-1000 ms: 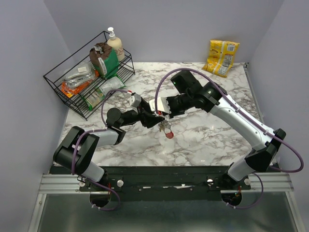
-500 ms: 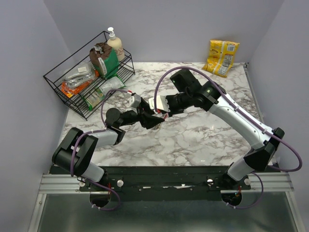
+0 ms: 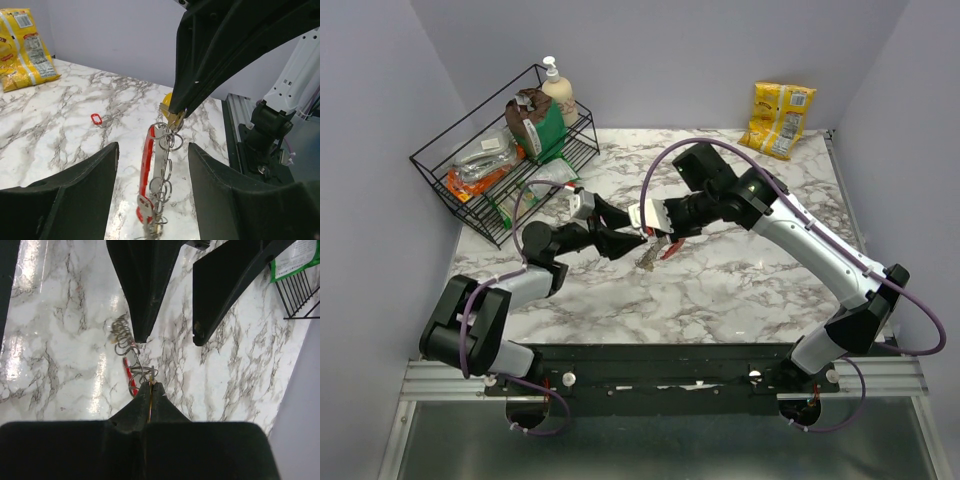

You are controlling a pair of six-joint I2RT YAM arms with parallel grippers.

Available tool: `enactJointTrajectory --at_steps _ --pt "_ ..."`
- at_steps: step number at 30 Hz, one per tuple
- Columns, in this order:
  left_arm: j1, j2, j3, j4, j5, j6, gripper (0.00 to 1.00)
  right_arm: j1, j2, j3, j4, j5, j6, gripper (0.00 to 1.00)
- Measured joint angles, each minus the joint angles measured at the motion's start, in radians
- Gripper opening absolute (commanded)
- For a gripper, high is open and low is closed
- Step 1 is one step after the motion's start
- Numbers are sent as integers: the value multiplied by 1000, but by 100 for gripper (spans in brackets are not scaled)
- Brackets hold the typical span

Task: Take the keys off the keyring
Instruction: Remove the key from the keyring.

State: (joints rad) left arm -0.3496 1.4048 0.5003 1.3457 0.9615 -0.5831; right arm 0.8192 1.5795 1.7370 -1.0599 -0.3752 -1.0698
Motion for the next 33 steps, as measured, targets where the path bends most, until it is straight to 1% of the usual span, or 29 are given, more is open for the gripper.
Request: enactJointTrajectory --at_steps 3,7,10,16,23,29,33 --pt "1 37 26 0 15 3 66 2 0 9 -33 -13 -5 4" --pt "0 138 95 -2 33 -2 66 6 0 41 -69 -39 -15 4" --pt "-9 177 114 -5 49 -10 67 6 0 59 -92 -50 -26 4" --pt "-51 187 156 -8 110 -58 69 6 0 70 -136 -69 -47 3" --pt "-51 193 206 -8 144 -140 69 7 0 73 -180 -85 -66 4" --pt "-51 190 204 -8 159 -170 69 8 0 73 -177 -70 -48 4" --pt "-50 166 172 -8 170 -169 69 9 0 72 -158 -47 -18 4"
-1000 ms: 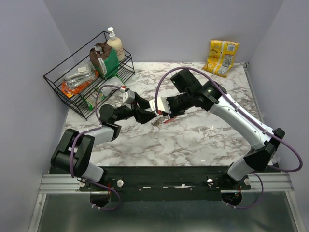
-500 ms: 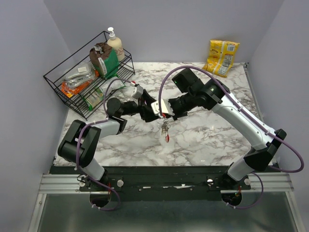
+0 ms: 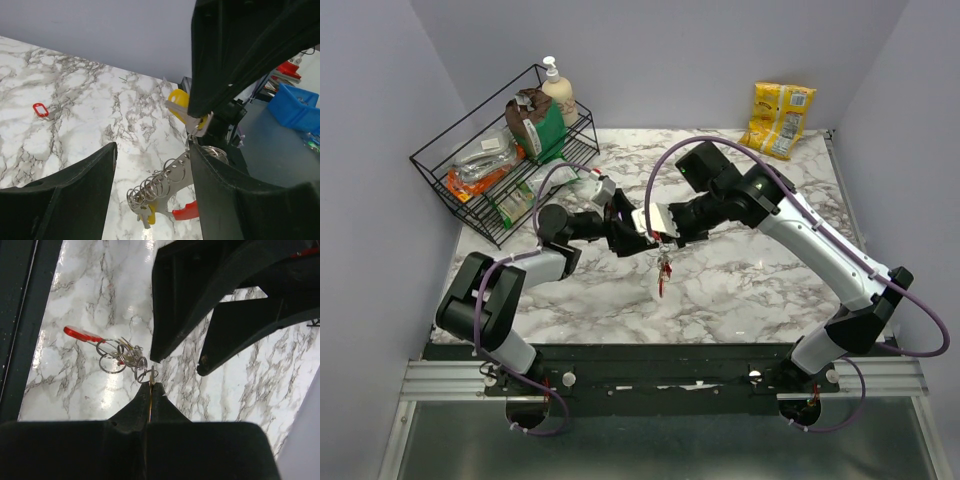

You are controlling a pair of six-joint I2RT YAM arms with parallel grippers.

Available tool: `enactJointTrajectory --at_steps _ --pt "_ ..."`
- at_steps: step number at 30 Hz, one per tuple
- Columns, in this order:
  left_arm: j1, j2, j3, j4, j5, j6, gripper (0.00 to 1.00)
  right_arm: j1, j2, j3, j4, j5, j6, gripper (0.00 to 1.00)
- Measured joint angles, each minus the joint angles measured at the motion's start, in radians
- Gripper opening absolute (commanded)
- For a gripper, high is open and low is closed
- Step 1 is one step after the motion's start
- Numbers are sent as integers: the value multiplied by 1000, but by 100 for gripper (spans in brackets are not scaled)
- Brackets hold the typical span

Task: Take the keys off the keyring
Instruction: Remove the key from the keyring.

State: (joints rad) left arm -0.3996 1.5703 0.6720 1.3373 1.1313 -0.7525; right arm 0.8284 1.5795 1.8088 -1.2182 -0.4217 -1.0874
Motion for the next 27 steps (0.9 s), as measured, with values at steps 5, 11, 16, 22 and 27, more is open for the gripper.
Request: enactJointTrajectory --at_steps 5,11,16,22,27 --pt "0 -54 -20 1 22 3 69 2 0 -21 38 33 52 4" --pt "-4 -92 -25 2 33 8 69 2 0 -30 58 40 74 4" --pt "-1 -92 -31 2 38 23 69 2 0 -30 56 40 48 4" --pt "27 -63 -32 5 56 42 71 2 -1 -18 19 39 4 4" --pt "32 18 11 2 79 42 71 2 -2 -14 -16 37 -44 4"
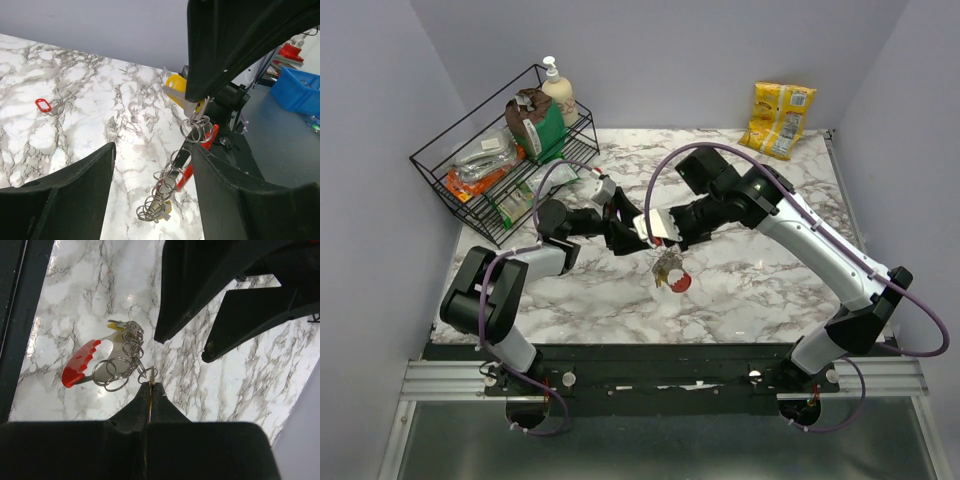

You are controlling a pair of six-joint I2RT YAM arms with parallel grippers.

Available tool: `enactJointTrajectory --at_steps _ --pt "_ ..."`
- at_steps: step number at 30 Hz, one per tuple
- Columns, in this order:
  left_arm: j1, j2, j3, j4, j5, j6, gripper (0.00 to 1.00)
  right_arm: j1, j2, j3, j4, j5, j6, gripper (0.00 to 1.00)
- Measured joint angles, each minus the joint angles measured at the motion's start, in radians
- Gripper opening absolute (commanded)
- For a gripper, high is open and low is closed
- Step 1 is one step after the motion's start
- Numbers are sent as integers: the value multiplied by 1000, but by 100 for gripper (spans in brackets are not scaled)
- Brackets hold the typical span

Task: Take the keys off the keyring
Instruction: Remove the key from the keyring.

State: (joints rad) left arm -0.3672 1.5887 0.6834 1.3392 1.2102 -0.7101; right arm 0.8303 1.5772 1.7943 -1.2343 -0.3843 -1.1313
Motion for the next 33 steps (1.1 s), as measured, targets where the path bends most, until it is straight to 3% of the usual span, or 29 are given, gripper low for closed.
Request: enactJointTrajectory --at_steps 13,22,33 --pt "-105 144 144 -2 80 -58 72 38 6 10 -58 13 -98 5" --pt "-131 154 146 -2 115 -111 72 52 6 -45 -9 165 -123 4" --pt "-139 158 162 -10 91 -153 60 65 -23 -124 84 335 -125 4"
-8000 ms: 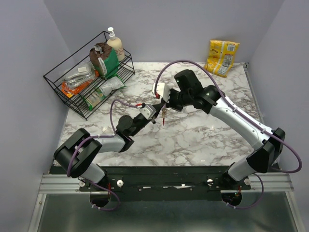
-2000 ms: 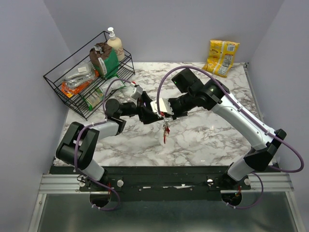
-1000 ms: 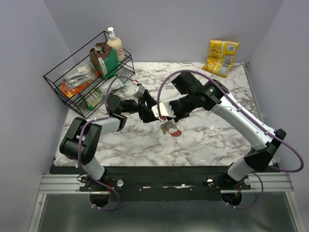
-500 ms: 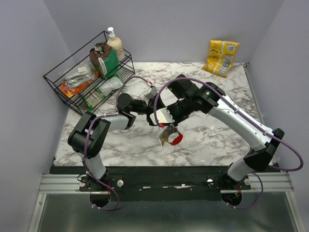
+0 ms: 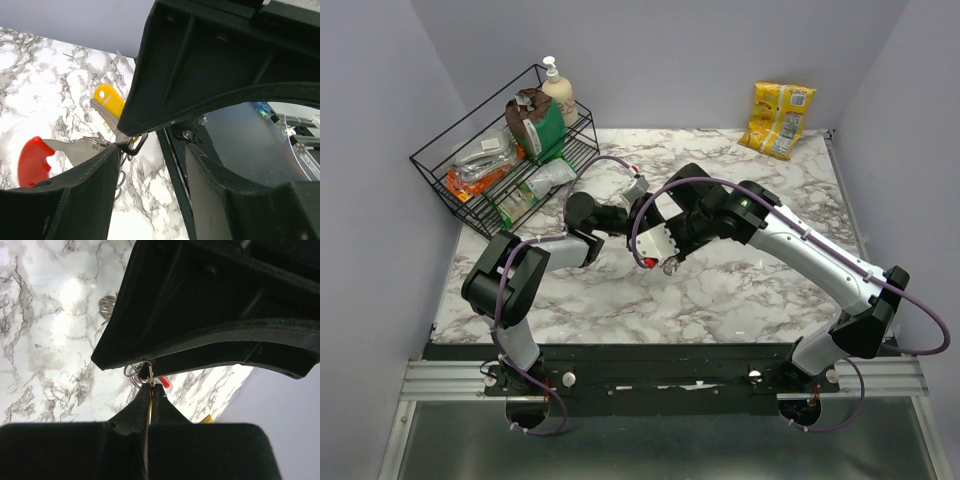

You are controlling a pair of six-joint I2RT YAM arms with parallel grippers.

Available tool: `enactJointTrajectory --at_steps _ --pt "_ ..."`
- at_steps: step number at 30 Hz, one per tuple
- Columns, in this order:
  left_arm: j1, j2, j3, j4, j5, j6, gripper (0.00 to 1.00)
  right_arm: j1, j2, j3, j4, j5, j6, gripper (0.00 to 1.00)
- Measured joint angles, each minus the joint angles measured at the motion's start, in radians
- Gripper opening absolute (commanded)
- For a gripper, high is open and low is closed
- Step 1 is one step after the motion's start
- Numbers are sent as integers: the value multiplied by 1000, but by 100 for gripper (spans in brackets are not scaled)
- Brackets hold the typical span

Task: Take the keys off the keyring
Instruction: Remove the key from the keyring.

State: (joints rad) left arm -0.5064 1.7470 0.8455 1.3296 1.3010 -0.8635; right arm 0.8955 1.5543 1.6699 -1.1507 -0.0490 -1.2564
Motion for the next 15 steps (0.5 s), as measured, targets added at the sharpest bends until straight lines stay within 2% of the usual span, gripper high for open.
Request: enactJointTrajectory --at_steps 9,15 --pt "-11 17 8 9 -11 -2 55 0 -15 -7 25 37 10 4" --pt "-13 19 8 9 -17 1 37 1 -17 -7 37 38 21 4"
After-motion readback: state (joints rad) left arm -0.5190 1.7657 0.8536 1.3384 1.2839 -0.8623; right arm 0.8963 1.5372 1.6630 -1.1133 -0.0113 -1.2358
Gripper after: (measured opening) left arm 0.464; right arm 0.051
